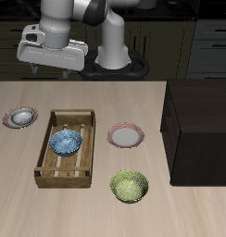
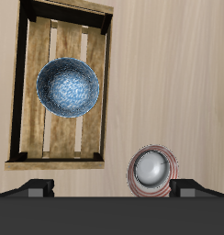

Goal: Place the white bowl on the off-center plate and place the blue bowl on top of the wooden shelf

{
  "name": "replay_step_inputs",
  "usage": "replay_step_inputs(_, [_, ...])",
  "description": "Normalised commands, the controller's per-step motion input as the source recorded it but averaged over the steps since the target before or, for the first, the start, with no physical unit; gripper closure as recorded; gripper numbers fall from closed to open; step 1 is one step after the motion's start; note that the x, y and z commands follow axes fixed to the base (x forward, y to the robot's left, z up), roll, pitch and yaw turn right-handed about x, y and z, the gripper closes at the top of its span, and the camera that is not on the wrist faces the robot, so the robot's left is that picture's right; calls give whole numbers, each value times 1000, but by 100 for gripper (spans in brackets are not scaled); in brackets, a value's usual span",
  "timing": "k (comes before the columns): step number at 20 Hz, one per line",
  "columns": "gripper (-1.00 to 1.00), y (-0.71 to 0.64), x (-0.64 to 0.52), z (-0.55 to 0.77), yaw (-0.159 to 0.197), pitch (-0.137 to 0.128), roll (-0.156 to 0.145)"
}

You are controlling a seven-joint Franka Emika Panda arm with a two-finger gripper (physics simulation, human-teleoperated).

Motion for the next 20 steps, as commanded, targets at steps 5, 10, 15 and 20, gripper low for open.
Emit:
replay_step_inputs(5, [-100, 107, 215, -55, 13, 11, -16])
replay_step_inputs(10, [-100, 206, 214, -124, 16, 18, 2])
replay_step_inputs(15, [-100, 119, 214, -70, 9, 17, -8])
replay_step_inputs(20, [-100, 118, 145, -55, 11, 11, 7])
